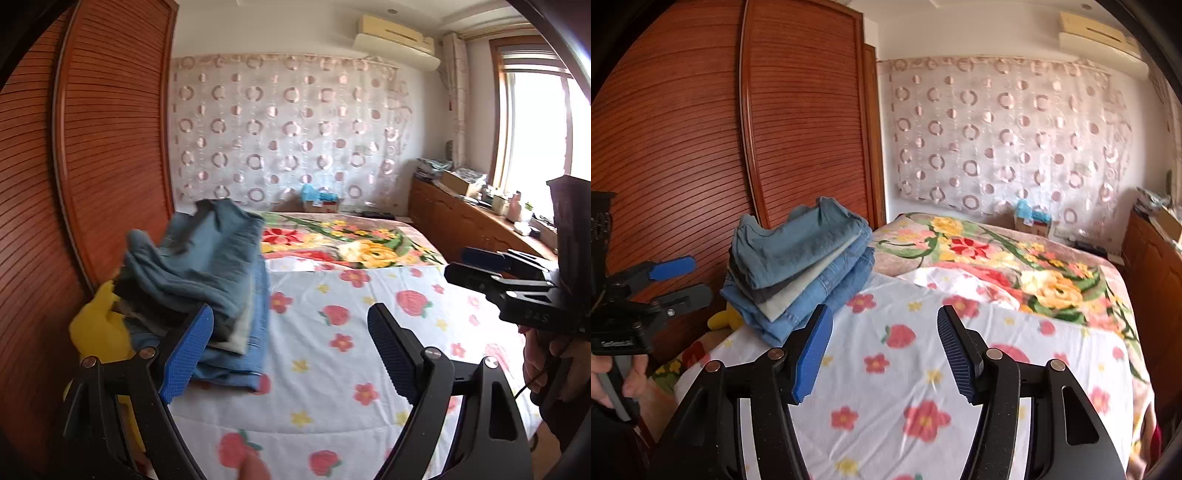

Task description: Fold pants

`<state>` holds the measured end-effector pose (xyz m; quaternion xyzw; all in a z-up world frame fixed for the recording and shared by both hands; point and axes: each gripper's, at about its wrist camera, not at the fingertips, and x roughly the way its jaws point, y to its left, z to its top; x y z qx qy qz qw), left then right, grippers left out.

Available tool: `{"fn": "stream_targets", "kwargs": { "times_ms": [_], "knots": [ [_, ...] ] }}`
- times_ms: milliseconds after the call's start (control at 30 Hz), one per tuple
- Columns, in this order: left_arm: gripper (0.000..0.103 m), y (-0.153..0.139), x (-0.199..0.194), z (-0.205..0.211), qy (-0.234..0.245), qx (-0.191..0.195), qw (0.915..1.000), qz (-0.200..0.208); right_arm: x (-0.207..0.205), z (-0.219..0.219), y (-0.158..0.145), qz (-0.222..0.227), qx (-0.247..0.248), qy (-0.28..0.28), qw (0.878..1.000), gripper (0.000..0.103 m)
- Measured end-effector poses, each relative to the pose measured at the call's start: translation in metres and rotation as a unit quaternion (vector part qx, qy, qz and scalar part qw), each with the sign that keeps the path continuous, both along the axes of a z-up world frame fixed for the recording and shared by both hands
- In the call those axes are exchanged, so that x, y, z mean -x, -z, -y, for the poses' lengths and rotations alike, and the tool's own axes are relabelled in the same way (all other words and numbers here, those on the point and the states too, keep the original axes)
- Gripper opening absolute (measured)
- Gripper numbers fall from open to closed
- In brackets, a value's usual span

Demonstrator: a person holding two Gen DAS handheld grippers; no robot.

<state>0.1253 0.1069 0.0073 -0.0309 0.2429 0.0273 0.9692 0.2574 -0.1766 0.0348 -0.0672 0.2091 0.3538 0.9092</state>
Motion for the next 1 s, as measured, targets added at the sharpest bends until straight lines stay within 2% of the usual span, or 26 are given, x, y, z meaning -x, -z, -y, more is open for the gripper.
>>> {"fn": "stream_targets", "kwargs": {
  "times_ms": [233, 433, 667, 833, 1000],
  "knots": [
    [0.086, -0.003, 0.004, 0.037, 0.028, -0.021, 0.9994, -0.001, 0.039, 0.018, -0.004, 0.010, 0.001, 0.043, 0.999, 0.075],
    [0.086, 0.001, 0.009, 0.061, 0.033, -0.027, 0.9991, -0.006, 0.069, 0.024, -0.004, 0.004, -0.007, 0.076, 0.997, 0.076],
    [0.086, 0.009, 0.015, 0.085, 0.063, -0.011, 0.9977, -0.021, 0.098, 0.031, 0.003, -0.004, -0.006, 0.108, 0.994, 0.077],
    [0.086, 0.011, 0.025, 0.097, 0.071, -0.004, 0.9971, -0.028, 0.113, 0.033, 0.003, -0.014, -0.005, 0.125, 0.992, 0.086],
    [0.086, 0.007, 0.035, 0.101, 0.071, -0.008, 0.9971, -0.027, 0.126, 0.036, -0.002, -0.015, -0.006, 0.145, 0.989, 0.088]
  ]
}}
